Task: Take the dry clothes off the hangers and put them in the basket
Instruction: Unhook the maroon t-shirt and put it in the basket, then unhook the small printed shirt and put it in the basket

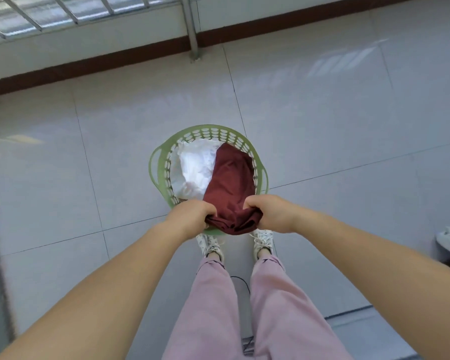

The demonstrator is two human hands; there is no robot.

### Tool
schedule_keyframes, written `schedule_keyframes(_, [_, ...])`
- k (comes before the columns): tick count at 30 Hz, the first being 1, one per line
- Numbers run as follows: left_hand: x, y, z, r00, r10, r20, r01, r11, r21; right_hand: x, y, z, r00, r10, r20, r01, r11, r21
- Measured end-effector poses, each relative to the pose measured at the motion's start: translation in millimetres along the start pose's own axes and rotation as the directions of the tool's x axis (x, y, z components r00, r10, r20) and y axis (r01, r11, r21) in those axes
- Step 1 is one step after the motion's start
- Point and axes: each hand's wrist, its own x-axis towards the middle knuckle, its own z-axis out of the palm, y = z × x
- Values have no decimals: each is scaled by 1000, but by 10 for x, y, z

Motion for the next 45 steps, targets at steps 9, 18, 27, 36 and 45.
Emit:
schedule_keyframes(9, [982, -154, -235, 999, 23, -22, -23, 1000, -4, 730, 477, -344, 972, 162, -172, -143, 982, 120])
schedule_keyframes(18, [1758, -248, -242, 988, -48, -146, 59, 996, 70, 1294, 854, -478, 913, 285, -290, -312, 949, -50])
schedule_keyframes(27, [1271, -66, -235, 992, -57, -111, 54, 998, -30, 998, 586, -476, 930, 275, -243, -287, 958, -16])
schedule_keyframes(36, [174, 584, -1367, 897, 88, -434, -126, 990, -60, 4, -661, -1135, 887, 36, -461, -80, 994, -76])
schedule_keyframes(45, [-1359, 1220, -2496, 640, 282, -715, -319, 944, 87, -1321, -1808, -1723, 578, -141, -804, 50, 989, -137])
